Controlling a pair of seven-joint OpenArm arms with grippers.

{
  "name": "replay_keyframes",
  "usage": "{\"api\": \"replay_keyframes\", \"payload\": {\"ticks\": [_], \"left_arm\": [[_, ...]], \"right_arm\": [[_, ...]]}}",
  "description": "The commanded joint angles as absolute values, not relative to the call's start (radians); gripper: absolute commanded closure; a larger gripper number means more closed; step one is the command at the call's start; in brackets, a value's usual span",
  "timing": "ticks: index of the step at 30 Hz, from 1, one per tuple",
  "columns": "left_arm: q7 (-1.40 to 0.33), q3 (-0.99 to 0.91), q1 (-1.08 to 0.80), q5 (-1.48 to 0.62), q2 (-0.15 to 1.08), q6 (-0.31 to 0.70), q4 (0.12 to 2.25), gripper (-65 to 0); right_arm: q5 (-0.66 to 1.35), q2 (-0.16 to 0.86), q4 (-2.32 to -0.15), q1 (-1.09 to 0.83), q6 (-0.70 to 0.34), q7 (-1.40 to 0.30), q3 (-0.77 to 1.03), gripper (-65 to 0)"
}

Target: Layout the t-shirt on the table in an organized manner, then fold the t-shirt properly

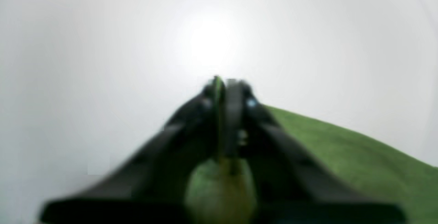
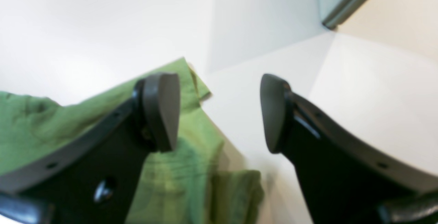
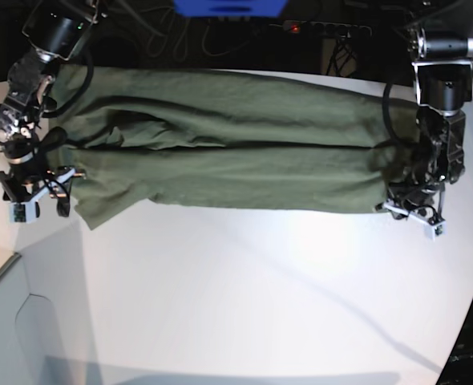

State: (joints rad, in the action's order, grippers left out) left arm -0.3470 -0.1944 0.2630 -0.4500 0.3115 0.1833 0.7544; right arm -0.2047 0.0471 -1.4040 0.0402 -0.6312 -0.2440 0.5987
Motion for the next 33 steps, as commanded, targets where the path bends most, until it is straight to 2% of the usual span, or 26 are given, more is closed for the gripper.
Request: {"api": "replay_keyframes", "payload": {"ticks": [1,3,8,17,21,26,27,29,33], "left_arm": [[-0.374,-0.194,0.272,-0.447,0.317,0.182,0.76,0.0],[-0.374,-0.194,0.272,-0.447,0.317,0.183,0.765,-1.4],[-0.374,-0.194,0.272,-0.449,0.317,0.186,0.768,0.0],[-0.374,-0.194,0.272,-0.449,0.318,0.182,0.763,0.0],[-0.374,-0.194,0.272,-0.449,0.318,0.182,0.762,0.0],[-0.375,-0.194,0.272,-0.449,0.318,0.182,0.762,0.0],[-0.375,-0.194,0.272,-0.449,0.318,0.182,0.763,0.0],[-0.375,-0.194,0.272,-0.449,0.318,0.182,0.768,0.0],[-0.367,-0.196,0.275,-0.449,0.318,0.182,0.768,0.0]], "right_arm": [[-0.182,0.056,-1.415,0.068,-0.634,-0.208,0.579,-37.3],[-0.182,0.058,-1.38,0.077,-0.634,-0.208,0.552,-37.3],[-0.231,0.082,-1.241,0.165,-0.631,-0.242,0.501,-40.2],[-0.289,0.133,-0.912,0.341,-0.63,-0.255,0.532,-40.2],[-0.289,0.16,-0.811,0.351,-0.63,-0.251,0.532,-40.1],[-0.289,0.16,-0.785,0.346,-0.631,-0.251,0.529,-38.5],[-0.289,0.16,-0.785,0.346,-0.633,-0.251,0.519,-36.5],[-0.289,0.162,-0.785,0.344,-0.633,-0.251,0.479,-27.3],[-0.289,0.162,-0.791,0.346,-0.633,-0.251,0.406,-1.0]]}}
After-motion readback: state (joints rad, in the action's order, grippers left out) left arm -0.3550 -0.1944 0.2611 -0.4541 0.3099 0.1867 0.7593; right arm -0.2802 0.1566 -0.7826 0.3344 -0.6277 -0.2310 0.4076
